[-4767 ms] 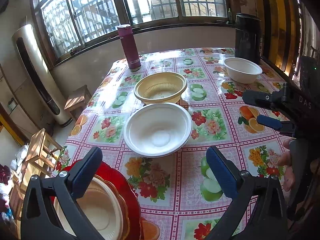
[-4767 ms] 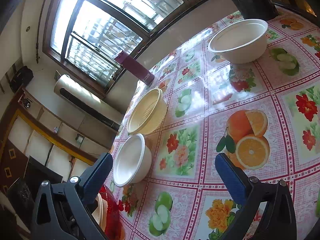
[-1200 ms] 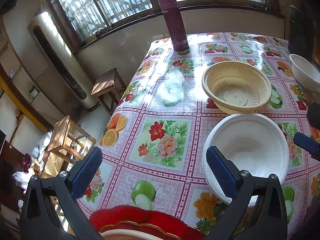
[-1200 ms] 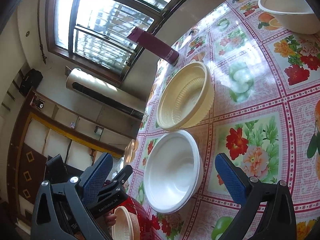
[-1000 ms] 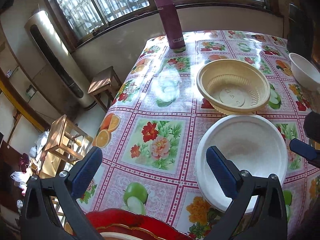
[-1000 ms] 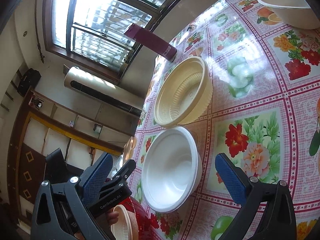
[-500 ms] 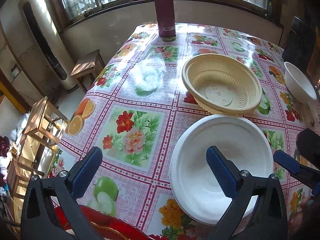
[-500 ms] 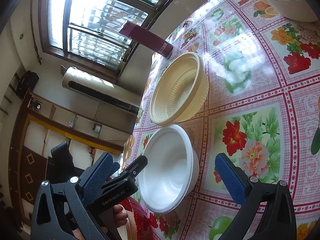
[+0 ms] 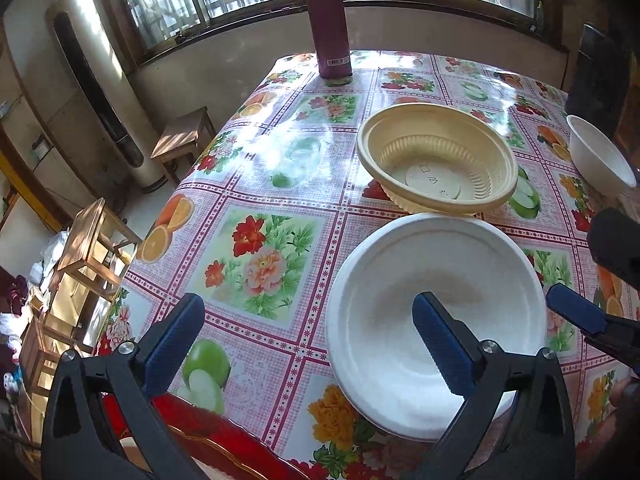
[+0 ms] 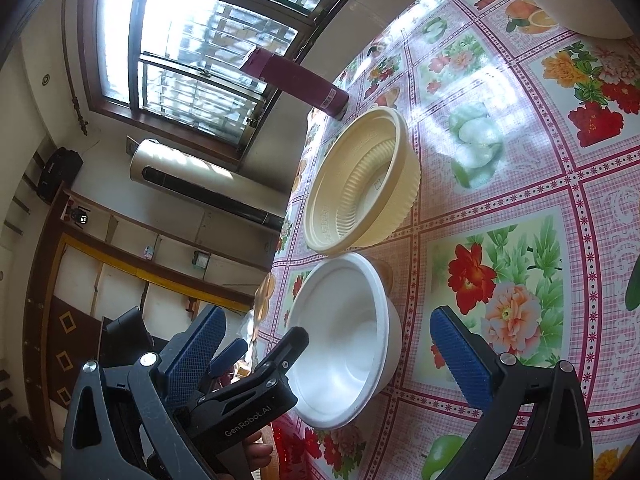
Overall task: Organize plates and bowls
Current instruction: 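Position the right gripper at the white bowl rim and close it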
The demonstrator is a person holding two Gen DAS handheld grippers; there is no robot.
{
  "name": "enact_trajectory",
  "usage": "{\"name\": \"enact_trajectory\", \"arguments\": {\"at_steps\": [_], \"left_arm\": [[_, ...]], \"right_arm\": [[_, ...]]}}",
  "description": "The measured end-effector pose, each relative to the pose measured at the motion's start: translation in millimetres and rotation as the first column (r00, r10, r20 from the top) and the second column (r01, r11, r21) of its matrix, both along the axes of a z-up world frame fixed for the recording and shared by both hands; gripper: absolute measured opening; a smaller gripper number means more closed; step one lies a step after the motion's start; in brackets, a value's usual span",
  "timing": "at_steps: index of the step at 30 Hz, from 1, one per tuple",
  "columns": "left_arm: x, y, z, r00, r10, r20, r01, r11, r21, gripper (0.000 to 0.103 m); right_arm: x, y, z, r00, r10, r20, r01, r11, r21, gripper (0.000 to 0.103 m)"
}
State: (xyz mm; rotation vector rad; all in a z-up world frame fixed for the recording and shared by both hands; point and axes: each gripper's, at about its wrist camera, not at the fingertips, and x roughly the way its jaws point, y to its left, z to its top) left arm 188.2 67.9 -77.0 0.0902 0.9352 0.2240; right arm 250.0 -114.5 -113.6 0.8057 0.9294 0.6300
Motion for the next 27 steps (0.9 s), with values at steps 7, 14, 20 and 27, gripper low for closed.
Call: {"name": "enact_trajectory", "arguments": {"at_steps": [7, 14, 20, 27], "left_arm": [[0, -8, 3, 1.0, -0.021, 0.014, 0.02, 1.0, 0.009, 0.103], [3, -9, 1, 1.0, -0.025, 0.006, 0.025, 1.0, 0.005, 0.103], [3, -9, -1, 1.0, -0.026, -0.004, 0.026, 1.0, 0.007, 0.103], [5, -9, -8, 0.999, -0.025, -0.035, 0.025, 1.0, 0.004, 0.103]], "right_arm": [[-1, 2, 2, 1.0, -0.005, 0.01, 0.005, 1.0, -0.012, 0.102], [-1, 2, 1, 1.0, -0.003, 0.016, 0.004, 1.0, -0.02, 0.102], [0, 1, 0, 1.0, -0.006, 0.022, 0.007, 1.0, -0.028, 0.102], [-1, 1, 2, 0.999, -0.01, 0.038, 0.011, 0.999, -0.031, 0.102]]}}
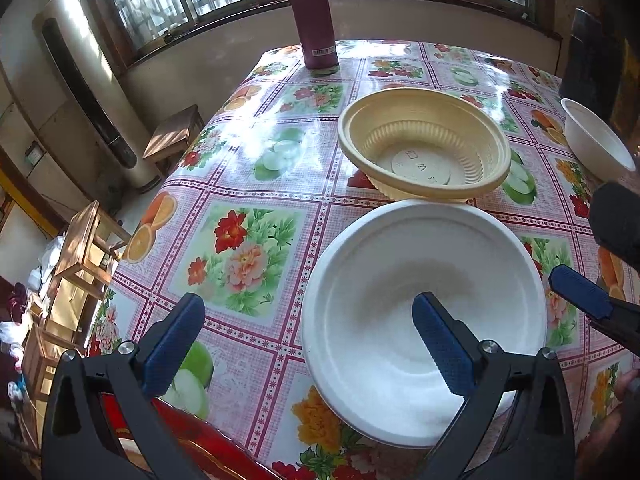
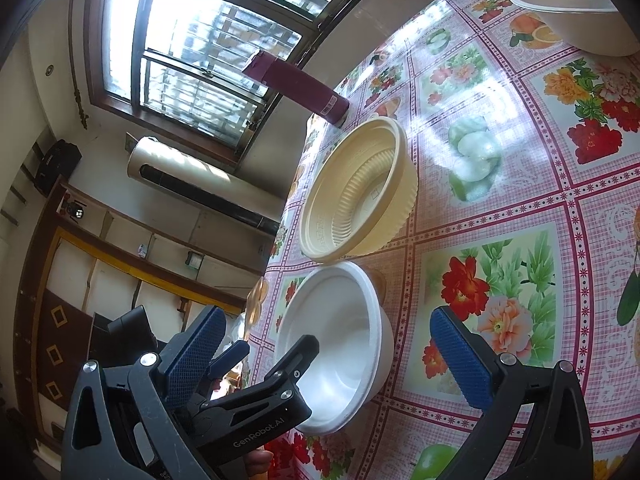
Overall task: Organize plates and bowls
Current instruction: 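Position the right gripper at the white bowl rim and close it, then lift the white bowl and carry it over the red plate stack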
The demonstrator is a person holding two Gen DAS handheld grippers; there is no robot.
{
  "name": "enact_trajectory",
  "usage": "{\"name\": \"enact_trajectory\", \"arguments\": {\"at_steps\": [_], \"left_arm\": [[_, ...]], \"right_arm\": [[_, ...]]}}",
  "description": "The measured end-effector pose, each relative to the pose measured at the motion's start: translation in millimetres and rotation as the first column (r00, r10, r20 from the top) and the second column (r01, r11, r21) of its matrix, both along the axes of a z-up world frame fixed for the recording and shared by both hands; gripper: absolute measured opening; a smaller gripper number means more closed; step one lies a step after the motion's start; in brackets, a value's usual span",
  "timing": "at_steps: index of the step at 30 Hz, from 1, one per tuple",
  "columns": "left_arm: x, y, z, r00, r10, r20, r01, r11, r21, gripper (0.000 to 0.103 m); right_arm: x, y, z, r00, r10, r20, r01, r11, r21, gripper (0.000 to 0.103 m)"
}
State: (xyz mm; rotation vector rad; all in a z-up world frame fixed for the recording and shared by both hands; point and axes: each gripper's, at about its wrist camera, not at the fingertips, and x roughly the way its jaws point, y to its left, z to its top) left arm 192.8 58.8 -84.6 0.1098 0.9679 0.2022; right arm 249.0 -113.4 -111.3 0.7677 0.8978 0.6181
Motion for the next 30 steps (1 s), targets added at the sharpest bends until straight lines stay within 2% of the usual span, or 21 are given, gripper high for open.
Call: {"name": "enact_trajectory", "arguments": {"at_steps": [7, 10, 13, 16, 18, 22, 23, 24, 25, 27, 29, 30], "left_arm": [[6, 6, -5, 0.998, -0.005, -0.062, -0.001, 0.996, -0.094, 0.103], [9, 10, -8, 0.995, -0.008, -0.102, -0.011, 0.982, -0.186, 0.103], [9, 17, -8, 0.992, 0.015, -0.122, -0.046, 0.965, -0.257, 0.103], [7, 21, -7, 0.991, 0.057, -0.118, -0.084, 0.966, -0.244, 0.103], [6, 24, -7, 0.989, 0.078, -0.124, -0.106, 0.964, -0.242, 0.103], [3, 28, -5, 0.991, 0.081, -0.109, -0.108, 0.955, -0.276, 0.102], [2, 28, -4, 0.992, 0.074, -0.107, -0.102, 0.955, -0.279, 0.1], [2, 27, -4, 0.992, 0.069, -0.109, -0.098, 0.954, -0.282, 0.092], [3, 27, -4, 0.992, 0.063, -0.113, -0.094, 0.953, -0.289, 0.079], [4, 26, -7, 0.991, 0.05, -0.128, -0.087, 0.947, -0.31, 0.062], [6, 25, -11, 0.99, 0.03, -0.141, -0.075, 0.944, -0.322, 0.057], [6, 24, -12, 0.989, 0.021, -0.145, -0.069, 0.94, -0.334, 0.05]], "right_arm": [[1, 2, -3, 1.0, 0.012, -0.015, -0.012, 1.0, 0.005, 0.101], [4, 3, -7, 0.999, 0.017, -0.033, -0.017, 1.0, 0.015, 0.096], [4, 4, -8, 0.999, 0.025, -0.035, -0.024, 1.0, 0.01, 0.086], [3, 5, -7, 0.999, 0.022, -0.029, -0.022, 1.0, -0.004, 0.077], [3, 6, -7, 0.999, 0.023, -0.028, -0.023, 1.0, -0.009, 0.067], [4, 8, -9, 0.999, 0.02, -0.032, -0.021, 0.999, -0.03, 0.059], [4, 9, -9, 0.999, 0.017, -0.032, -0.018, 0.999, -0.036, 0.059], [3, 10, -9, 0.999, 0.013, -0.029, -0.014, 0.999, -0.044, 0.056], [3, 11, -8, 1.0, 0.008, -0.025, -0.01, 0.998, -0.058, 0.053], [2, 13, -7, 1.0, -0.001, -0.017, -0.001, 0.995, -0.104, 0.038], [3, 15, -8, 1.0, 0.0, -0.02, -0.002, 0.993, -0.119, 0.03], [3, 15, -8, 1.0, 0.0, -0.022, -0.002, 0.992, -0.124, 0.026]]}}
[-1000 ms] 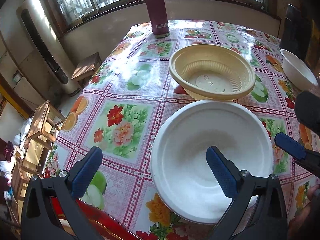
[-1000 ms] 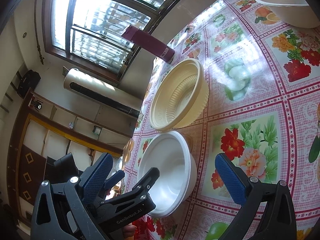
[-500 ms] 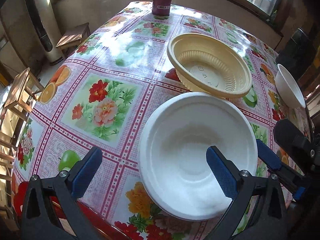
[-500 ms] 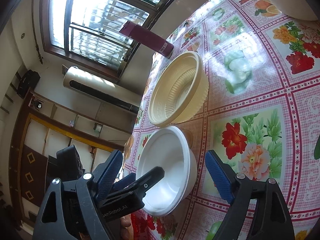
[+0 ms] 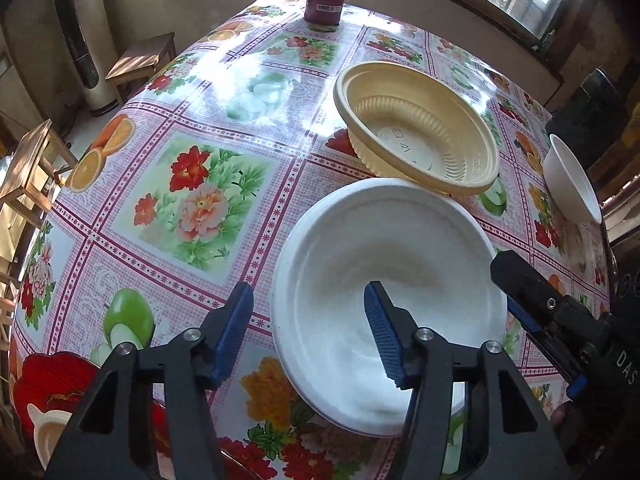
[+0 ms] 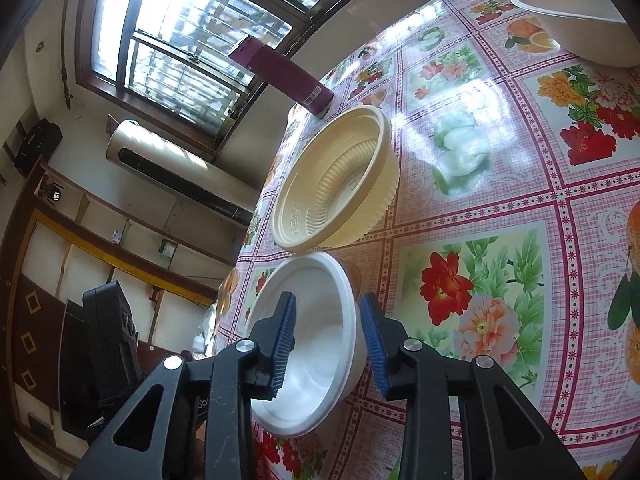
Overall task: Organize plates and bowls
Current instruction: 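Lift the white bowl and carry it over the red plate stack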
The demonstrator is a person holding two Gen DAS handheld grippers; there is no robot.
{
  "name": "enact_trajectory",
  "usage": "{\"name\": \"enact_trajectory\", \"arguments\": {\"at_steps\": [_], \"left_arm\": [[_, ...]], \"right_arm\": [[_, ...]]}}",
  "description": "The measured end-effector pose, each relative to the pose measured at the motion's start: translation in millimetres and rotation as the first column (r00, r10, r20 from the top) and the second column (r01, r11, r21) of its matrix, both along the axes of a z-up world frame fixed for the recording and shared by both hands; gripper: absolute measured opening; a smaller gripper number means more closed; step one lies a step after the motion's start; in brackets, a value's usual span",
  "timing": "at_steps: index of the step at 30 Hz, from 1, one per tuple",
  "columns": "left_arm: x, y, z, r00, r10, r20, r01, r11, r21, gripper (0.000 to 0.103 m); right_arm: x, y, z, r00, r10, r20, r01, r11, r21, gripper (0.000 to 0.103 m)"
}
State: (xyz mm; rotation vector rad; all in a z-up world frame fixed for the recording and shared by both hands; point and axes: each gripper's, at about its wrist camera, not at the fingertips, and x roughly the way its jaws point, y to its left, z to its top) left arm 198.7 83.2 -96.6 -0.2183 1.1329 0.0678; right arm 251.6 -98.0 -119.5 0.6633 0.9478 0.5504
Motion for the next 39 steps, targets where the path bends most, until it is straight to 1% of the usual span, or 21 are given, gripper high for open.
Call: {"name": "enact_trajectory", "arguments": {"at_steps": [1, 2, 3, 5, 7, 9, 12, 16, 18, 20, 25, 28, 34, 39], "left_arm": [[0, 0, -1, 1.0, -0.001, -0.004, 0.001, 1.0, -0.016, 0.042], [0, 0, -1, 1.0, 0.0, -0.004, 0.0, 1.0, -0.029, 0.039], [1, 0, -1, 1.0, -0.003, -0.002, 0.003, 0.999, -0.035, 0.039], [0, -1, 1, 1.0, -0.015, 0.003, 0.015, 0.999, -0.04, 0.039], [-1, 0, 3, 1.0, -0.013, 0.016, 0.014, 0.999, -0.051, 0.039], [-1, 2, 5, 1.0, -0.004, 0.026, 0.005, 0.999, -0.044, 0.038], [-2, 4, 7, 0.999, -0.002, 0.037, 0.003, 1.0, -0.024, 0.025], [-3, 10, 8, 0.999, 0.007, 0.043, -0.005, 0.999, -0.054, 0.011], [-4, 13, 10, 0.998, 0.015, 0.055, -0.012, 0.998, -0.057, 0.008], [-5, 14, 12, 0.998, 0.011, 0.057, -0.008, 0.998, -0.058, 0.008], [-8, 9, 12, 0.998, -0.013, 0.068, 0.014, 1.0, -0.017, 0.009], [-10, 10, 13, 0.998, -0.014, 0.064, 0.016, 1.0, -0.026, 0.009], [-18, 10, 22, 0.997, -0.026, 0.077, 0.028, 0.999, -0.016, 0.009], [-29, 9, 29, 0.995, -0.038, 0.096, 0.04, 0.999, -0.021, 0.01]], "right_arm": [[0, 1, 0, 1.0, -0.001, 0.0, 0.001, 1.0, -0.011, 0.024], [0, 2, 0, 1.0, -0.001, 0.0, 0.001, 1.0, -0.025, 0.019], [0, 4, 0, 1.0, -0.002, -0.002, 0.002, 0.999, -0.041, 0.014], [0, 7, -1, 1.0, -0.004, -0.006, 0.003, 0.997, -0.074, 0.01], [1, 7, -3, 1.0, -0.003, -0.016, 0.002, 0.997, -0.082, 0.008], [1, 5, -4, 1.0, -0.006, -0.021, 0.004, 0.996, -0.092, 0.007], [0, 5, -4, 1.0, -0.01, -0.02, 0.008, 0.995, -0.103, 0.007], [-2, 4, -4, 1.0, -0.02, -0.02, 0.017, 0.995, -0.102, 0.007], [-1, 4, -5, 0.999, -0.021, -0.024, 0.019, 0.995, -0.094, 0.007], [-2, 3, -6, 0.999, -0.018, -0.029, 0.015, 0.996, -0.089, 0.007], [-4, 4, -4, 1.0, -0.015, -0.023, 0.013, 0.995, -0.099, 0.007], [-5, 5, -3, 1.0, -0.013, -0.019, 0.011, 0.995, -0.1, 0.007], [-11, 8, 2, 1.0, -0.002, -0.004, 0.002, 0.995, -0.102, 0.007], [-19, 6, 12, 0.999, 0.0, 0.036, 0.004, 0.994, -0.105, 0.007]]}}
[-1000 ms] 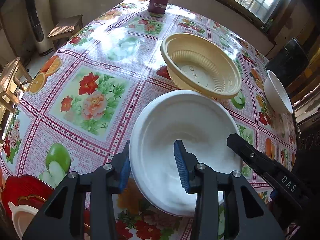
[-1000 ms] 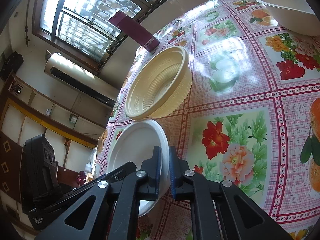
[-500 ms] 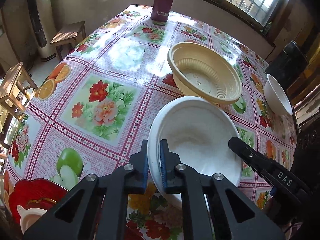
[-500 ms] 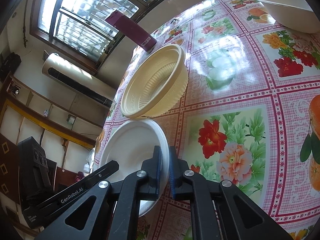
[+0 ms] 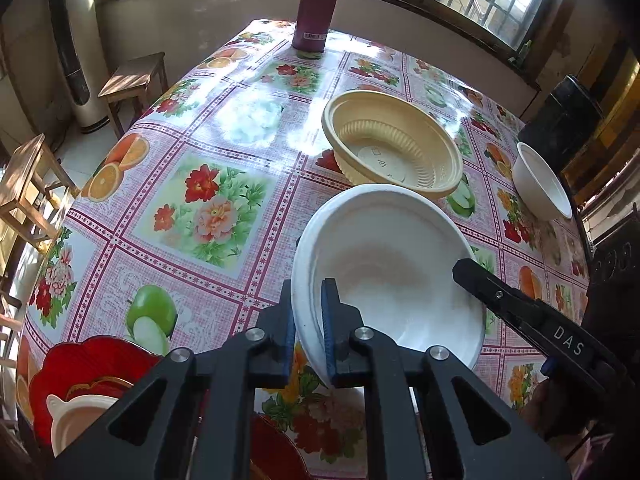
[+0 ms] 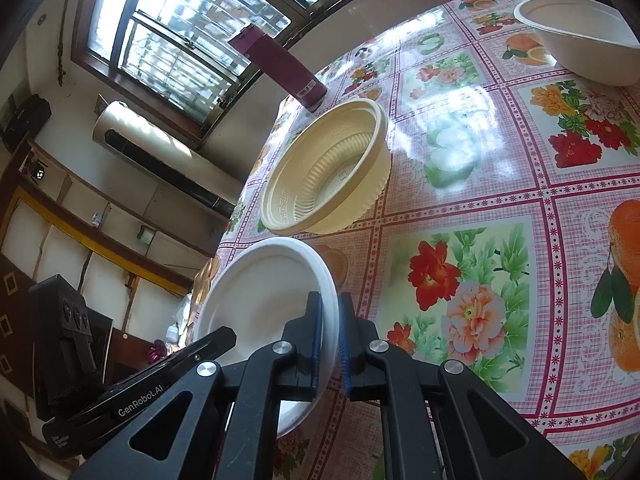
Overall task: Organize plates and bowls
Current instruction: 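Lift the white bowl and carry it over the red plate stack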
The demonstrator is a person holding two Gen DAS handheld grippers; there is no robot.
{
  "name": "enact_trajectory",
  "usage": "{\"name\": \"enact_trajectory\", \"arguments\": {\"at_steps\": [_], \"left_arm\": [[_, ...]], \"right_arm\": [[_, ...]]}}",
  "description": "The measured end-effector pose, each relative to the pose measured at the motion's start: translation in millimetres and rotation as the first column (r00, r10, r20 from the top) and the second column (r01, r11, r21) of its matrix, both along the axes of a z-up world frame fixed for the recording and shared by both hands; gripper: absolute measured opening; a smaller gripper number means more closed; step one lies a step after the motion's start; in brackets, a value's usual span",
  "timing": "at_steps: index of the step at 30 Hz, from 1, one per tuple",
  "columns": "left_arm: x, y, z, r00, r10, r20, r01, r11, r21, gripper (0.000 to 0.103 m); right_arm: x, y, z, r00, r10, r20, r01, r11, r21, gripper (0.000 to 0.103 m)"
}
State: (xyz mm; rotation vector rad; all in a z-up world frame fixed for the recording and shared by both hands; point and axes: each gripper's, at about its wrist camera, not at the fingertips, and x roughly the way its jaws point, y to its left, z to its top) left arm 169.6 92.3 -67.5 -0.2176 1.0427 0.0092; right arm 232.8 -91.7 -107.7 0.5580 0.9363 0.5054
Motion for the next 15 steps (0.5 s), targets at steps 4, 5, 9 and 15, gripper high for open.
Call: {"name": "enact_trajectory", "arguments": {"at_steps": [4, 5, 9, 15], "left_arm": [[-11, -1, 9, 1.0, -0.015, 0.023, 0.015, 1.0, -0.006, 0.01], [-14, -1, 11, 0.999, -0.02, 0.031, 0.02, 1.0, -0.003, 0.01], [-28, 0, 21, 0.998, -0.033, 0.058, 0.034, 0.999, -0.005, 0.01], [-53, 15, 27, 0.996, -0.032, 0.084, 0.034, 0.999, -0.018, 0.01]], "right_arm": [[-13, -4, 8, 0.999, 0.002, 0.036, -0.002, 1.0, 0.009, 0.007], [-18, -4, 10, 0.999, 0.0, 0.048, -0.001, 1.0, 0.012, 0.007], [-37, -6, 20, 0.995, -0.012, 0.103, 0.01, 1.0, 0.027, 0.007], [-73, 3, 33, 0.984, -0.014, 0.177, 0.005, 0.999, 0.052, 0.007]]}}
